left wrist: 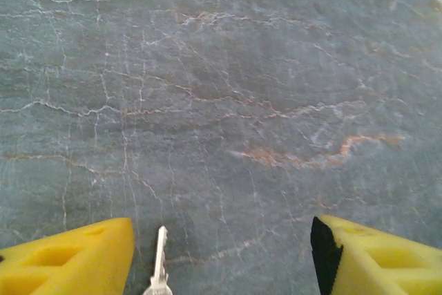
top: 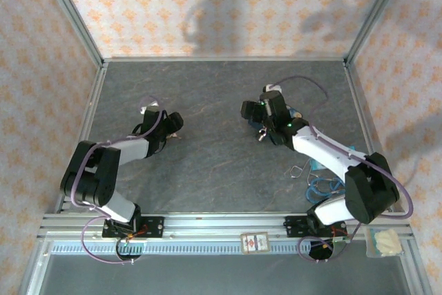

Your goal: Unlock the padlock with the key

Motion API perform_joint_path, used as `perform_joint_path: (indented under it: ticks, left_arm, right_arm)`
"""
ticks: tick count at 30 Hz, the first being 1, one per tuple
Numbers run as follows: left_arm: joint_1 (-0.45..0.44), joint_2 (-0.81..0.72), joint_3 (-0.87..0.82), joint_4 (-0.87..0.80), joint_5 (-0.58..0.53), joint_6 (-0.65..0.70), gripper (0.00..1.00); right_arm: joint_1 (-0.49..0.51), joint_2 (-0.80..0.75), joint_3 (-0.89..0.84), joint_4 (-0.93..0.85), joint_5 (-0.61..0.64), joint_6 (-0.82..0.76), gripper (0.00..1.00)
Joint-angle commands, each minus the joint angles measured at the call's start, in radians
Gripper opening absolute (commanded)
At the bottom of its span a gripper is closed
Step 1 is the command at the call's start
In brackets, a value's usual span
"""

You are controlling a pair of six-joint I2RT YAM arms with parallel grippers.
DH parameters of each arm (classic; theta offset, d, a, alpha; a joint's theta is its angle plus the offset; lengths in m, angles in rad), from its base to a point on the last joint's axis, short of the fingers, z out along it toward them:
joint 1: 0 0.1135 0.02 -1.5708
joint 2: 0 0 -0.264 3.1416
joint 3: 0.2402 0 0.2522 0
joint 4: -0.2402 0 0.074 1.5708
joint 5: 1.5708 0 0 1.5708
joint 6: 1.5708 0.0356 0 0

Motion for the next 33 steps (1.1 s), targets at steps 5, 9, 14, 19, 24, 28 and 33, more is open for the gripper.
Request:
perform_joint_path:
  ticks: [5, 9, 14, 19, 24, 28, 33]
  left_arm:
    - [0.003, 0.083, 0.077, -0.098, -0.059, 0.039, 0.46]
    - [0.0, 0.099, 0.083, -0.106, -0.039, 0.041, 0.45]
    - [-0.03, 0.108, 0.038, -0.063, -0.011, 0.014, 0.41]
    - [-0.089, 0.124, 0.016, -0.016, 0.027, -0.028, 0.37]
    - [-0.195, 0.134, 0.003, 0.028, 0.045, -0.091, 0.36]
    - [-0.285, 0.149, 0.003, 0.055, 0.054, -0.136, 0.36]
    - [-0.363, 0.139, 0.005, 0.089, 0.069, -0.198, 0.36]
  right_arm:
    - [0.001, -0.045, 0.025, -0.136, 0.083, 0.046, 0.89]
    - [0.001, -0.028, 0.026, -0.123, 0.082, 0.054, 0.89]
    - [0.001, 0.002, 0.046, -0.109, 0.071, 0.055, 0.89]
    - [0.001, 0.009, 0.056, -0.1, 0.051, 0.05, 0.89]
    - [0.001, 0.003, 0.055, -0.095, 0.05, 0.055, 0.89]
    - [0.001, 0.004, 0.05, -0.09, 0.04, 0.058, 0.89]
    - [0.002, 0.011, 0.054, -0.085, 0.013, 0.061, 0.89]
